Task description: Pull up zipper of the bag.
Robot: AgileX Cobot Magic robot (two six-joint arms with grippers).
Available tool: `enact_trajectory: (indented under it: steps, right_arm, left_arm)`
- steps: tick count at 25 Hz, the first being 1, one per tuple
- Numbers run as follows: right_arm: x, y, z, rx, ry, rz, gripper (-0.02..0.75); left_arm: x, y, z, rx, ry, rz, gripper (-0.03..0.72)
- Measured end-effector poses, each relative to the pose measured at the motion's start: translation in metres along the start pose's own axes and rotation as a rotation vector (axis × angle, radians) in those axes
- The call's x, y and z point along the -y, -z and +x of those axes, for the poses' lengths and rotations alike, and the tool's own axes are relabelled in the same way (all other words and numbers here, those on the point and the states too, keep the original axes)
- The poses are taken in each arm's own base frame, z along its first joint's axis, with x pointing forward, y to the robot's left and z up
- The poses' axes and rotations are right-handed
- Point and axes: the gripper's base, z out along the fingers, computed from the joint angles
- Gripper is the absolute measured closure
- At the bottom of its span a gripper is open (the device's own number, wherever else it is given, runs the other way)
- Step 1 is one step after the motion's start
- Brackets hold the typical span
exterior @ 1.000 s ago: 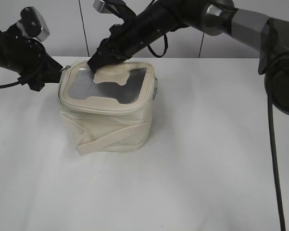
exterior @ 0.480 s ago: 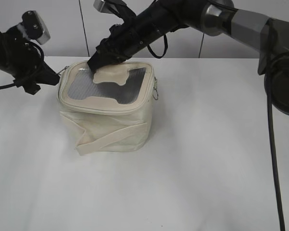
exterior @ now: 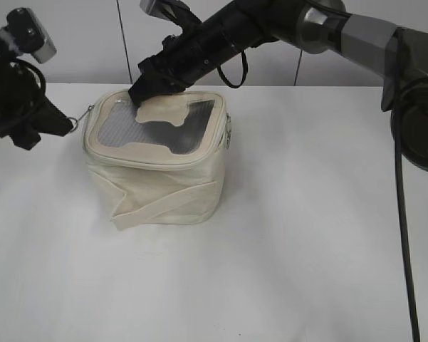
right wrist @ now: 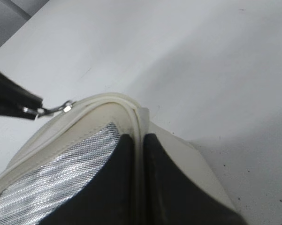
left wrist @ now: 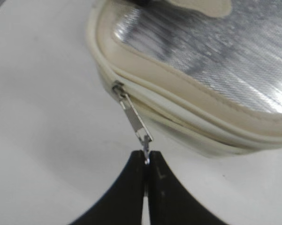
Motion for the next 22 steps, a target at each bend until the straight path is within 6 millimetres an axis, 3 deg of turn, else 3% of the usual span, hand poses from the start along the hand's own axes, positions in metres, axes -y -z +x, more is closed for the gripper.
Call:
enact_trajectory:
  steps: [10, 13, 18, 22]
  right_arm:
    - [0.000, 0.000, 0.000, 0.002, -0.030, 0.002, 0.695]
    - [0.000, 0.000, 0.000, 0.000, -0.034, 0.000, 0.695]
    - [0.000, 0.000, 0.000, -0.001, -0.036, 0.001, 0.695]
    - [0.002, 0.002, 0.000, -0.005, -0.044, 0.005, 0.656]
  left_arm:
    - [0.083, 0.002, 0.013, -0.046, -0.015, 0.102, 0.692]
    - [0.108, 0.005, 0.002, 0.000, -0.052, 0.118, 0.692]
    - [0.148, -0.007, -0.037, 0.131, -0.101, 0.078, 0.692]
    - [0.153, -0.008, -0.042, 0.157, -0.017, 0.075, 0.689]
